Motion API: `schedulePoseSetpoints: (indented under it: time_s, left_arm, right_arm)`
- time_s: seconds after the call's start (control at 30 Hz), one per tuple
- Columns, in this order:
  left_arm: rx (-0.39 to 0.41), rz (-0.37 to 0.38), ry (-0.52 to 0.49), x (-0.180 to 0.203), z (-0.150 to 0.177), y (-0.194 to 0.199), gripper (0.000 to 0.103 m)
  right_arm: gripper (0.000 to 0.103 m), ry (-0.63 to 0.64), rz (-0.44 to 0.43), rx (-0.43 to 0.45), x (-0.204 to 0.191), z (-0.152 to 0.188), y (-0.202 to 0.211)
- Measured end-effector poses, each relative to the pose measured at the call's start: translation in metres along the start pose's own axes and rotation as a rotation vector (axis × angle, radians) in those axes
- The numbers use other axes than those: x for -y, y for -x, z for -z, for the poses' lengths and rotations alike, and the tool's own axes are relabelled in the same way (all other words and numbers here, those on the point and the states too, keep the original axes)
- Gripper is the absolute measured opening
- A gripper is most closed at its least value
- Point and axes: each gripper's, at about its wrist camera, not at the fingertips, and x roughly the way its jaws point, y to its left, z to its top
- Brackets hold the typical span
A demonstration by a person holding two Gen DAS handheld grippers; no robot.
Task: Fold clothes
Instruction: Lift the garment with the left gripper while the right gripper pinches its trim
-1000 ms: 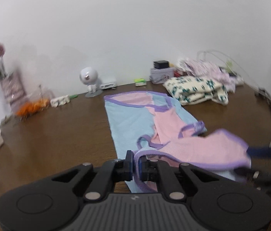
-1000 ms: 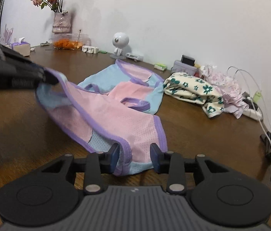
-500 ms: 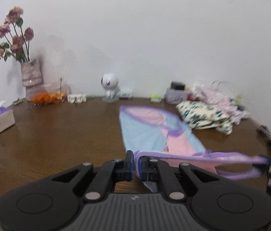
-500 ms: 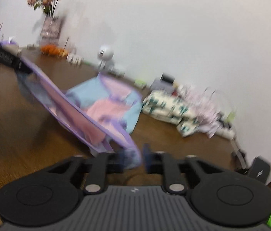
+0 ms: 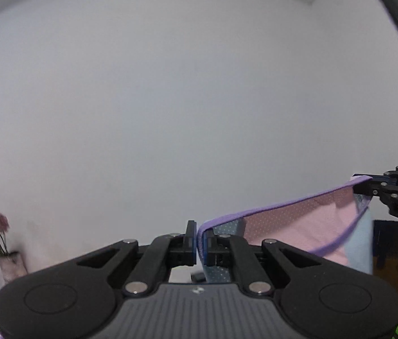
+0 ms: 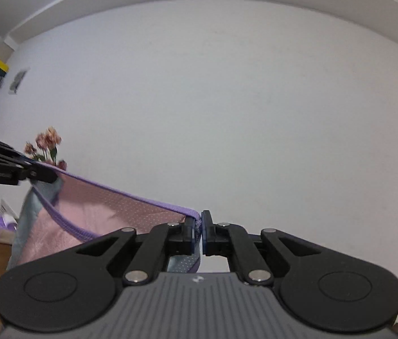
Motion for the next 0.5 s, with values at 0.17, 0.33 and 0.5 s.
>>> schedulePoseSetpoints:
  time_s: [0.17,0.33,0.5]
  left_arm:
    - [-0.15,-0.03,0.046,-0.033,0.023,-0.097,0.003]
    - [-0.094,-0.114,0.017,-0.054,-0.008,-0.14,0.002]
    - [0.126,-0.134,-0.05,-0.055,-0.061,-0.087,0.003]
  right_arm:
    - [0.003,0.038,-0.037,-0.178,-0.002,0.027,-0.098]
    - [0.003,0.0,-0.022,-0.238,-0.005,0.049,-0.195]
    - [0.003,0.01,0.0,-0.074,-0.005,0.007,-0.179]
